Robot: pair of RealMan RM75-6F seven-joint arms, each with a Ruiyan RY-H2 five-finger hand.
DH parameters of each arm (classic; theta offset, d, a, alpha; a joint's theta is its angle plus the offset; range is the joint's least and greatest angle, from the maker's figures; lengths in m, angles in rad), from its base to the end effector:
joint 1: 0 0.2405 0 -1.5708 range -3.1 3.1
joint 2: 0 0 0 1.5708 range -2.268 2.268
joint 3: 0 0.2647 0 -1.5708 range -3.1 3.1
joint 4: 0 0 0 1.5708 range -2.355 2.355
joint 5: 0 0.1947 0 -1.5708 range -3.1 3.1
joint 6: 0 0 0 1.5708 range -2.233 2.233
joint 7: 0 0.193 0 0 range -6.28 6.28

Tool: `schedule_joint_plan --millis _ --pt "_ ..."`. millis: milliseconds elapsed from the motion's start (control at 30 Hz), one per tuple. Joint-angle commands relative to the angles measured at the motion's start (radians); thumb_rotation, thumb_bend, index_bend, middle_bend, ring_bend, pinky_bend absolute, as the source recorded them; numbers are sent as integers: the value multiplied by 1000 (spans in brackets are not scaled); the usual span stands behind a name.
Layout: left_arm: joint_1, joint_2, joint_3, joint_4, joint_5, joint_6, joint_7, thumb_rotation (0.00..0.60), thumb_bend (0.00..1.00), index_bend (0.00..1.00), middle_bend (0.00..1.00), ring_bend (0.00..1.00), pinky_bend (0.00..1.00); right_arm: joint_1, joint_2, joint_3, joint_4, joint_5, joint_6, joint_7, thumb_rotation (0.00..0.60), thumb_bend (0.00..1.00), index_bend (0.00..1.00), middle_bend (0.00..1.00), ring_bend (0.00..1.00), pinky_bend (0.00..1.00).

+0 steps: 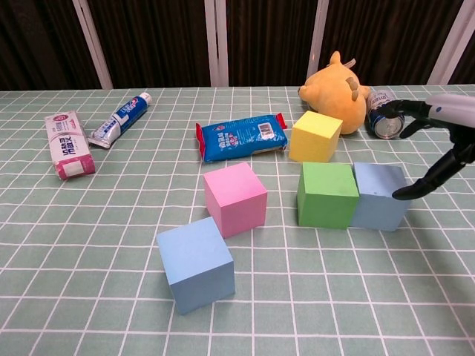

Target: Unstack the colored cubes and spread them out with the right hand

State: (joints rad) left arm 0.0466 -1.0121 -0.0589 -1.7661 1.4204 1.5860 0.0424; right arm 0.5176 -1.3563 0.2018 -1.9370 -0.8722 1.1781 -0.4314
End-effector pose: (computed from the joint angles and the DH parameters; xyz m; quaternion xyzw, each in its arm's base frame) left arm -0.3226 0.1870 0.2217 -0.5238 -0.4089 -0.3658 0.6516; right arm -0.1867 -0.3275 0.0466 0.6143 -0.5308 0.3665 0.4545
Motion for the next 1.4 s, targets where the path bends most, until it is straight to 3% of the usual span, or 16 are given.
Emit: schedule_joint_plan --millis 33,600,800,1033,1233,1400 --pt "0 -1 0 -1 -1 -2 3 600 104 220 0 0 0 -4 -37 -5 40 -11 5 31 600 111 0 0 200 0" --pt "-1 1 -1 2 -9 -5 8 600 103 225 0 0 0 19 -131 -12 168 1 -17 47 600 111 0 0 215 0" --pt "2 3 -2 3 -10 -1 2 600 111 228 0 0 0 22 -152 -15 198 -4 -13 45 600 122 2 16 316 0" --pt "2 3 -1 3 -8 -2 2 600 117 229 0 0 0 20 -184 -4 235 -32 18 55 600 200 137 140 517 93" --pt "3 4 -1 4 -11 -1 2 600 116 231 0 0 0 9 -191 15 266 -46 79 38 600 221 150 150 540 111" --pt "4 4 1 3 -6 0 3 600 117 232 0 0 0 2 -150 66 284 -37 124 31 600 221 150 150 541 110"
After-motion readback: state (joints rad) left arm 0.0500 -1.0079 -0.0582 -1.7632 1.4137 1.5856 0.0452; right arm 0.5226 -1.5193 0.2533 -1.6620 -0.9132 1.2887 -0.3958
